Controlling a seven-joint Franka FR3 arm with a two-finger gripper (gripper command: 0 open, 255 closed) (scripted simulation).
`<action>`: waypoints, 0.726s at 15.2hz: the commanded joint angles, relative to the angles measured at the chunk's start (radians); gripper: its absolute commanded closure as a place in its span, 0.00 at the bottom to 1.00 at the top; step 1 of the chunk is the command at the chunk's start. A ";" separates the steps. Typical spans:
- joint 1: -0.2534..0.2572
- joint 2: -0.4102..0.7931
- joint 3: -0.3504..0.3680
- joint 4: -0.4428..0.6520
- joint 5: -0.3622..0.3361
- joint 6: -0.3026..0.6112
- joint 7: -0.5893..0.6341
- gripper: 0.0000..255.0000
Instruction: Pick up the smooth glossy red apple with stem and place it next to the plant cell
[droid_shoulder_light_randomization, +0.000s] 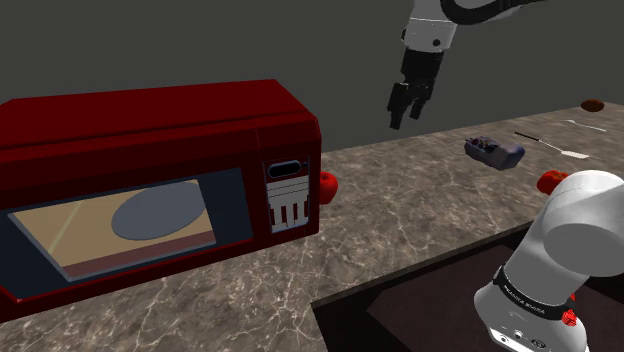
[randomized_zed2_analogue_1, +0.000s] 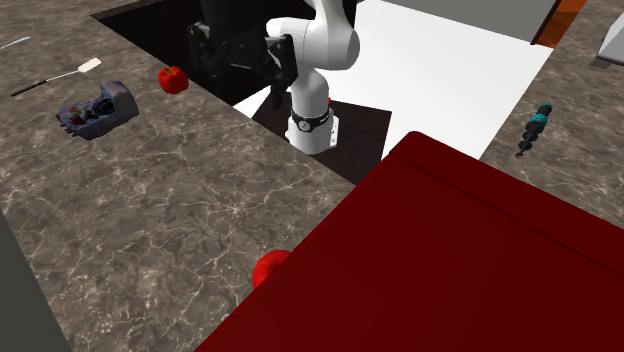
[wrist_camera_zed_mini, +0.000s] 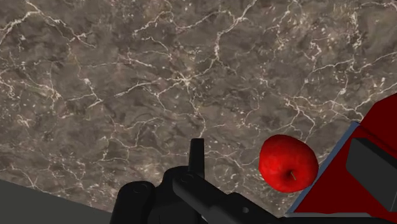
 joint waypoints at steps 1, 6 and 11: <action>0.004 0.059 0.024 -0.001 0.002 0.065 0.026 0.00; 0.012 0.210 0.088 0.021 -0.004 0.201 0.102 0.00; 0.015 0.381 0.147 0.079 -0.038 0.318 0.188 0.00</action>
